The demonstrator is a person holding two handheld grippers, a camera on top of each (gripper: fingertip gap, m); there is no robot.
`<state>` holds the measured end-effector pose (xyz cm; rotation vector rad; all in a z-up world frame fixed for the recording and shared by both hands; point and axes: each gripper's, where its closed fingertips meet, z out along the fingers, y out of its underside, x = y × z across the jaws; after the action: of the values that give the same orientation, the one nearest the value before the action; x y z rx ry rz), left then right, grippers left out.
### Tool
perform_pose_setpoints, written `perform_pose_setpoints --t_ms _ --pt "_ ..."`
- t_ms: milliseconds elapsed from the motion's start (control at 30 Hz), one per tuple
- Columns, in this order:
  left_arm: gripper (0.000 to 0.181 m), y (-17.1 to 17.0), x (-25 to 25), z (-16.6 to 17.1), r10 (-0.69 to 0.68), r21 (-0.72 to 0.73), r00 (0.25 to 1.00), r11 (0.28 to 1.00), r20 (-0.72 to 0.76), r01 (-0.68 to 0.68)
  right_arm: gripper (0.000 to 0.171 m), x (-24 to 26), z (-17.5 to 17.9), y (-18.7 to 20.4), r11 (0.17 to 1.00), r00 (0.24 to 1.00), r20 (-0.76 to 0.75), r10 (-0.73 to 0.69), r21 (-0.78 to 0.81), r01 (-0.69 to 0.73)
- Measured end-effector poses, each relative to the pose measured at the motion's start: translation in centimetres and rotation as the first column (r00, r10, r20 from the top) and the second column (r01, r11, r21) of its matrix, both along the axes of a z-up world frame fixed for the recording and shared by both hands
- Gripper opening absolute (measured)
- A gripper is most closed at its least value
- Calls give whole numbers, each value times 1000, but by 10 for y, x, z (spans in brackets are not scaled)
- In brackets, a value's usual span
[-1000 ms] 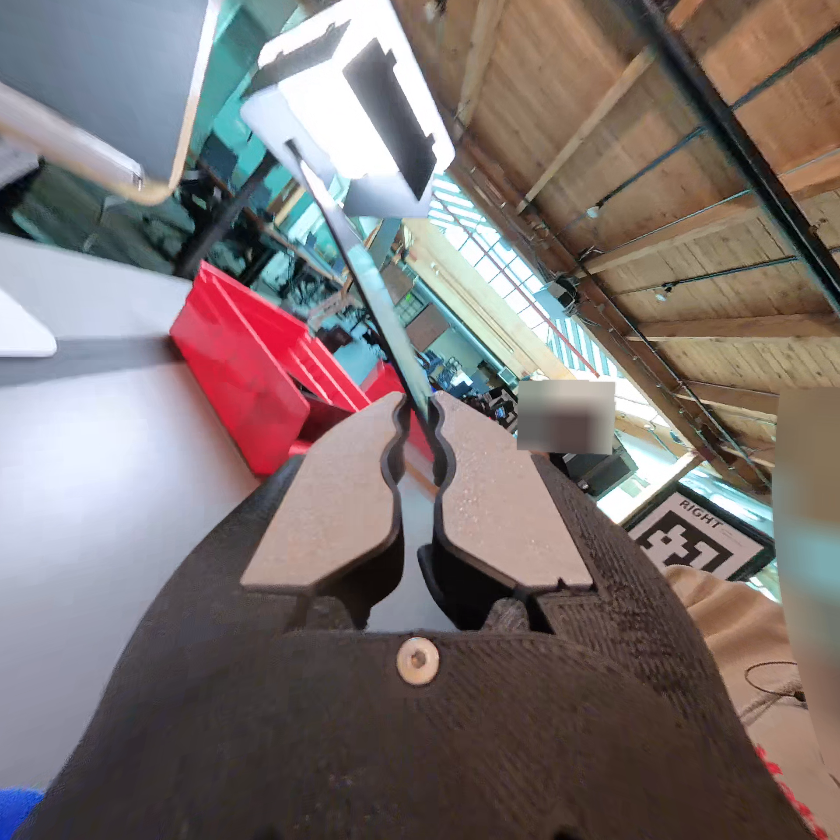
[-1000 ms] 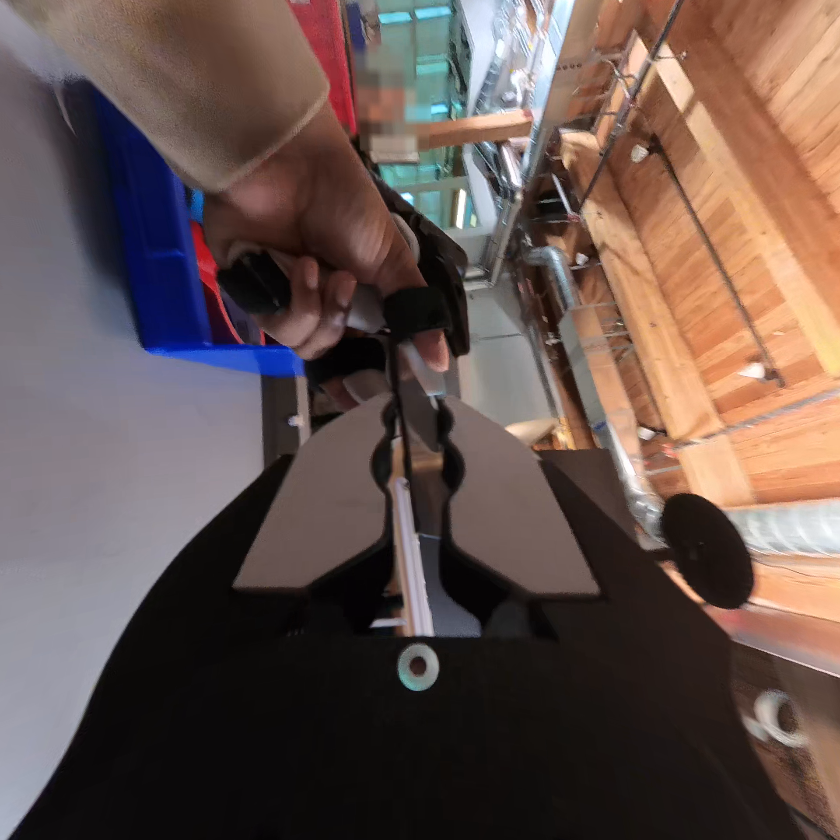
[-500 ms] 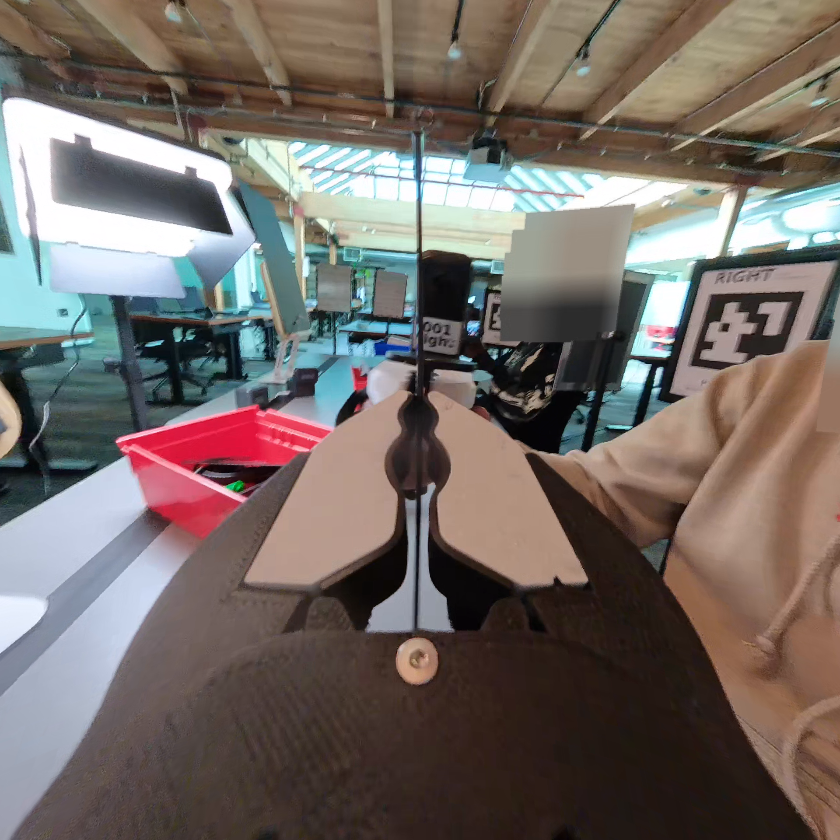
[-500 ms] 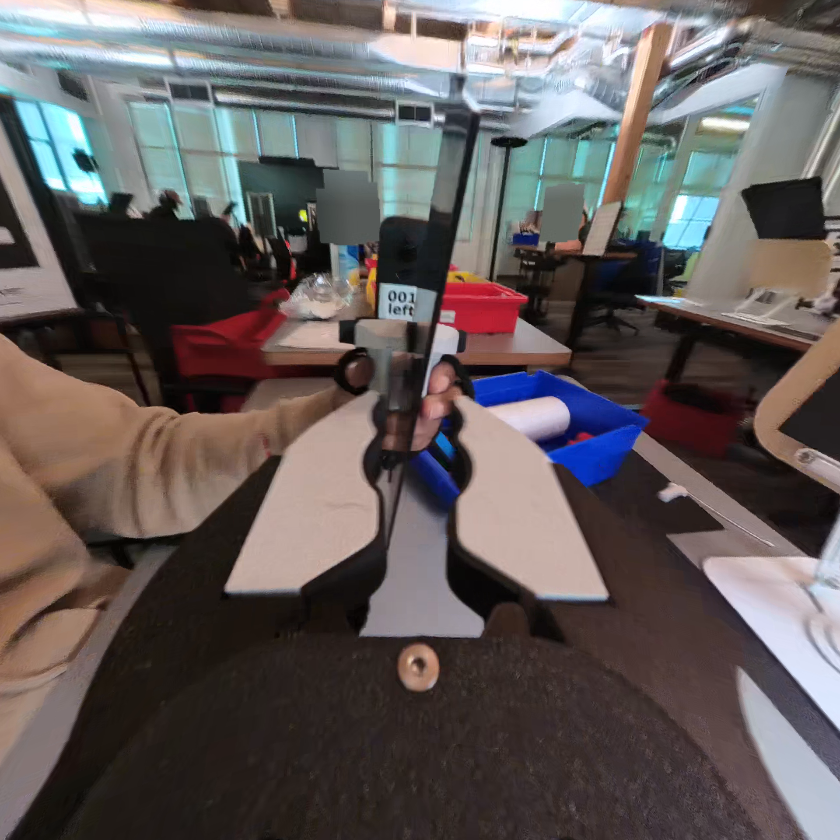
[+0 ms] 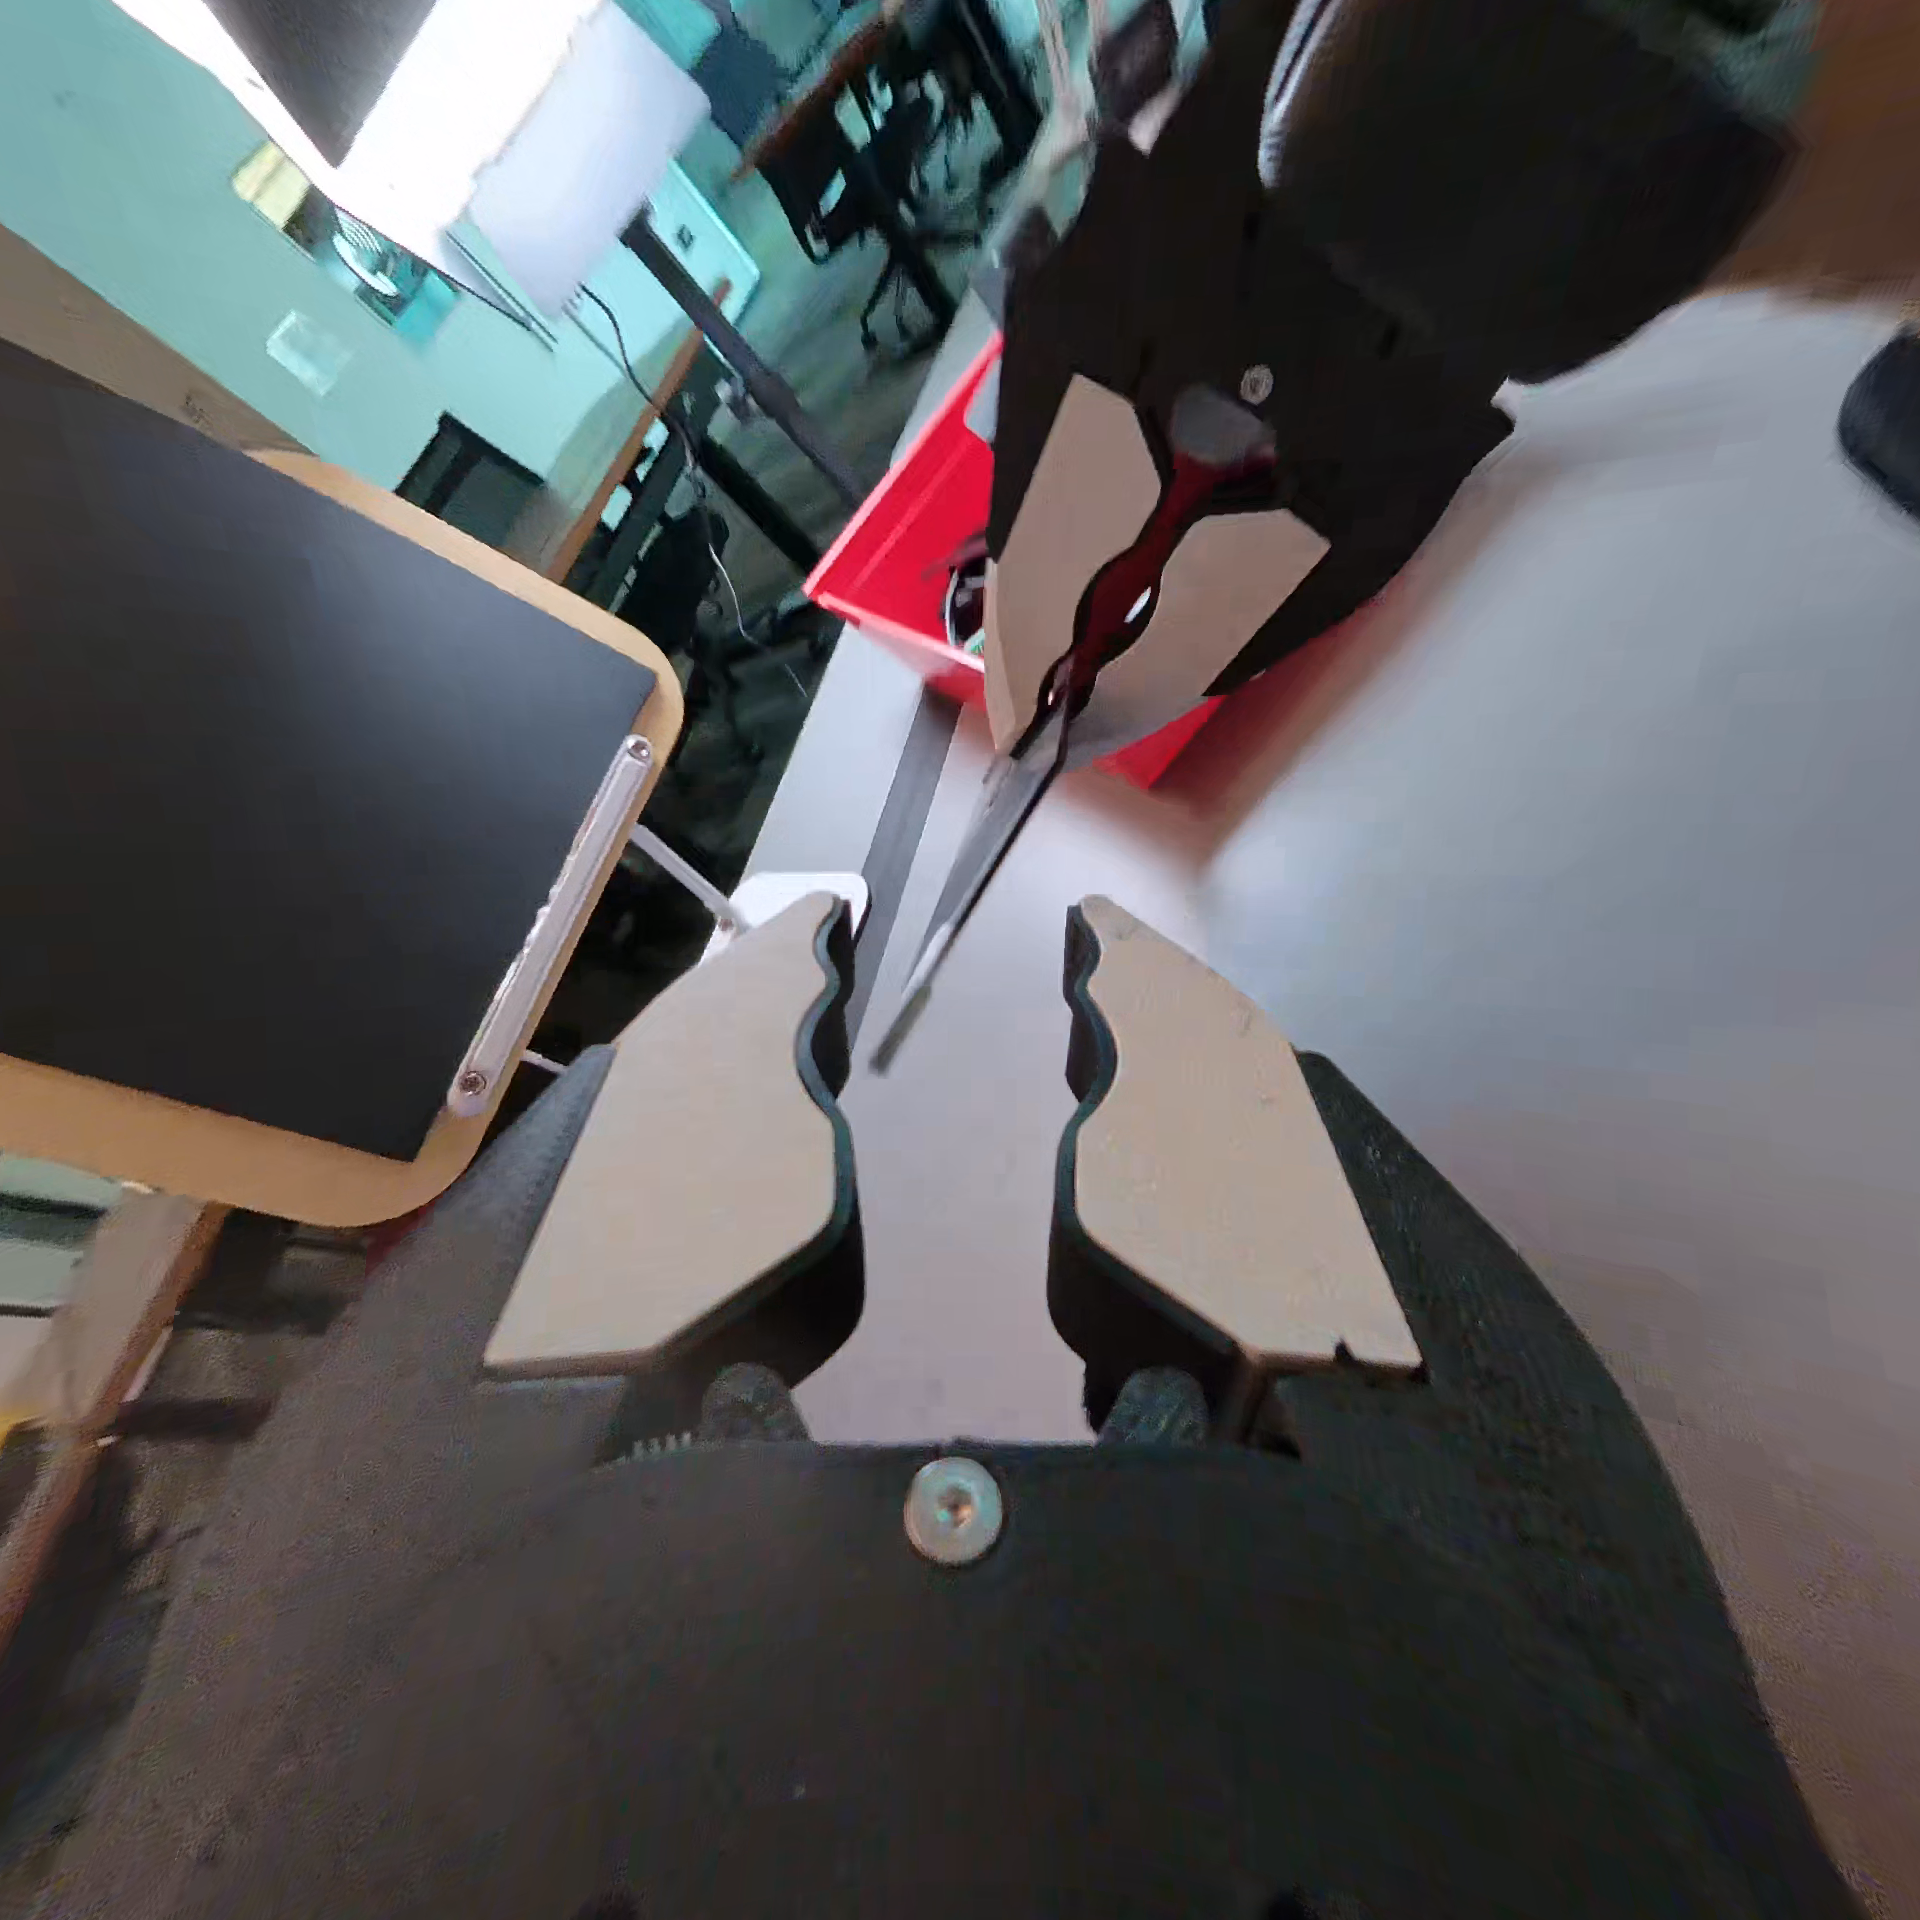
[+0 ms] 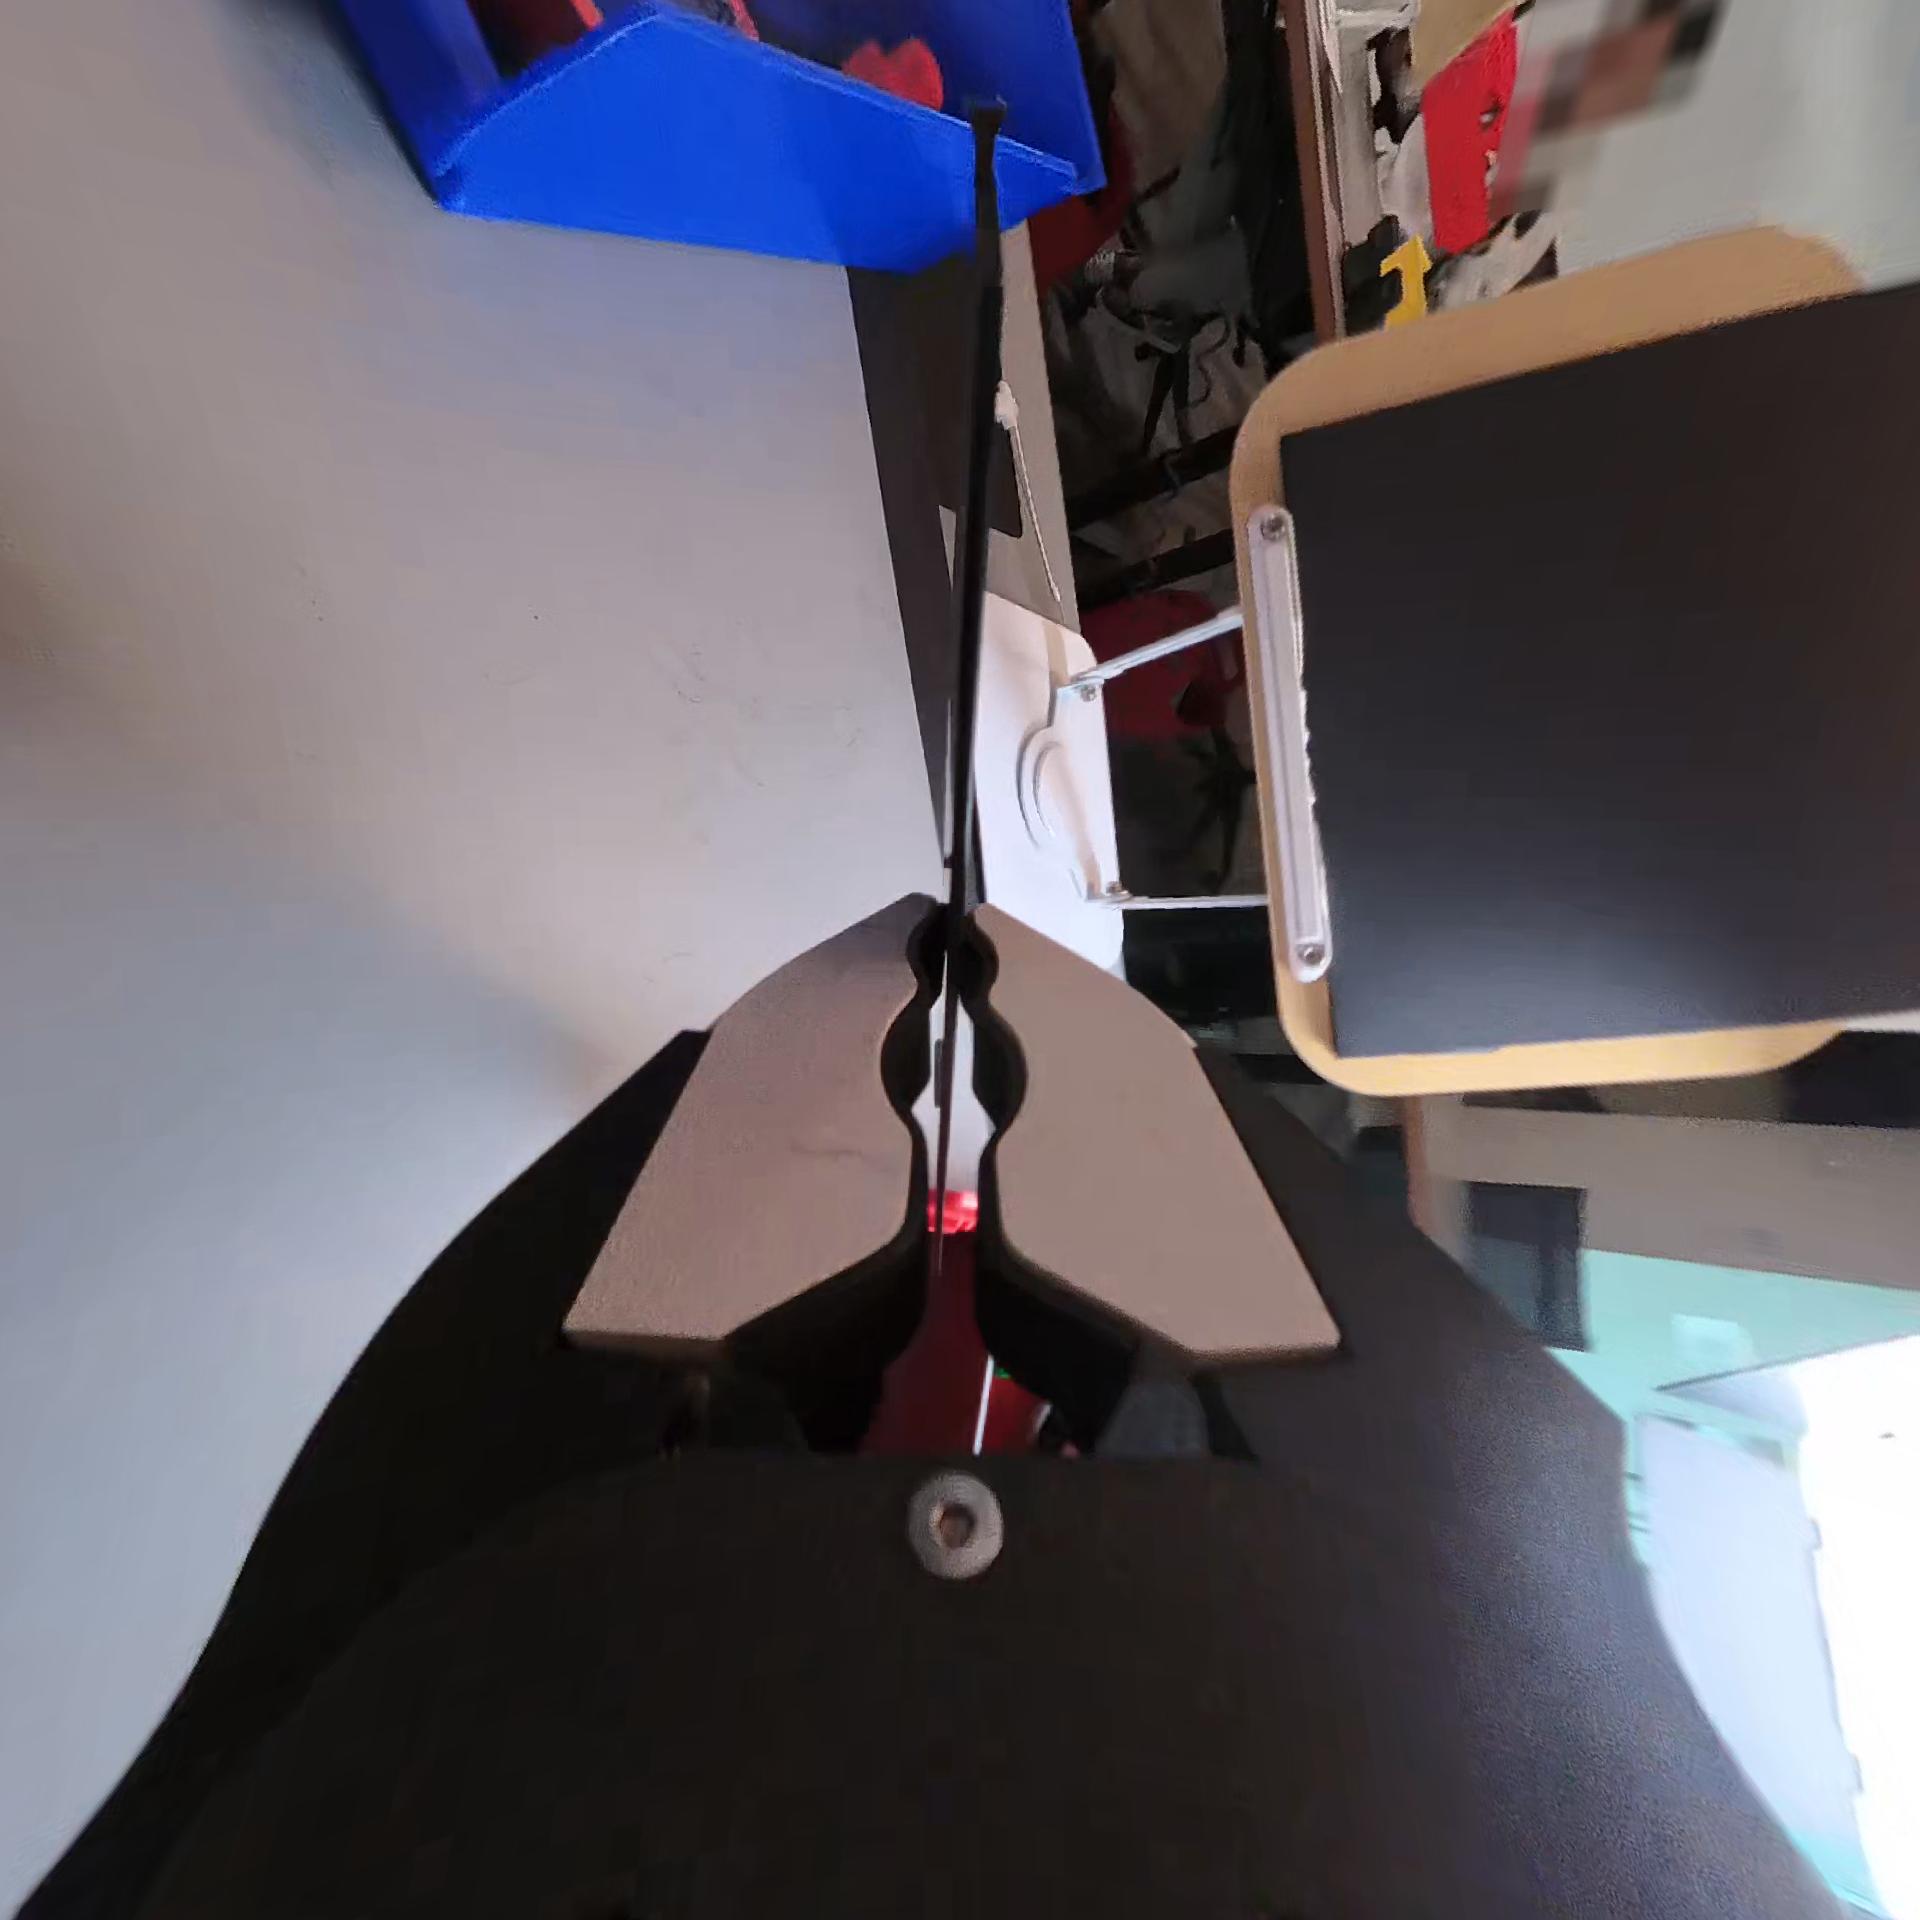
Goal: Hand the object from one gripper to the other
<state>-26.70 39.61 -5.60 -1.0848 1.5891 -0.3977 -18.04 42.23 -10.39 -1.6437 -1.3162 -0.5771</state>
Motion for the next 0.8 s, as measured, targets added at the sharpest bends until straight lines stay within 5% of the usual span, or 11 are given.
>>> perform_pose_setpoints --t_ms 200,267,367,500,600,733,800 --pt "3 14 5 -32 60 256 982 967 -178 -13 2 -27 -5 -3 997 991 123 53 42 -59" --pt "2 11 3 -24 32 243 990 970 -140 2 5 -27 9 -5 993 996 49 79 87 -83" --pt "2 12 -8 -1 3 170 1000 985 -10 -2 35 -14 49 -17 984 968 -208 141 137 -114" --pt "3 12 -29 34 -117 -113 946 981 304 157 45 29 110 -42 961 732 -626 269 223 -162" --pt "2 8 -43 56 -192 -282 818 876 543 392 49 54 108 -45 950 522 -800 295 188 -248" --pt "2 1 -42 52 -242 -388 757 741 607 548 52 40 104 -50 880 265 -907 326 189 -436" --pt "2 -5 -35 45 -268 -431 747 678 609 595 52 18 104 -56 839 237 -906 351 191 -510"
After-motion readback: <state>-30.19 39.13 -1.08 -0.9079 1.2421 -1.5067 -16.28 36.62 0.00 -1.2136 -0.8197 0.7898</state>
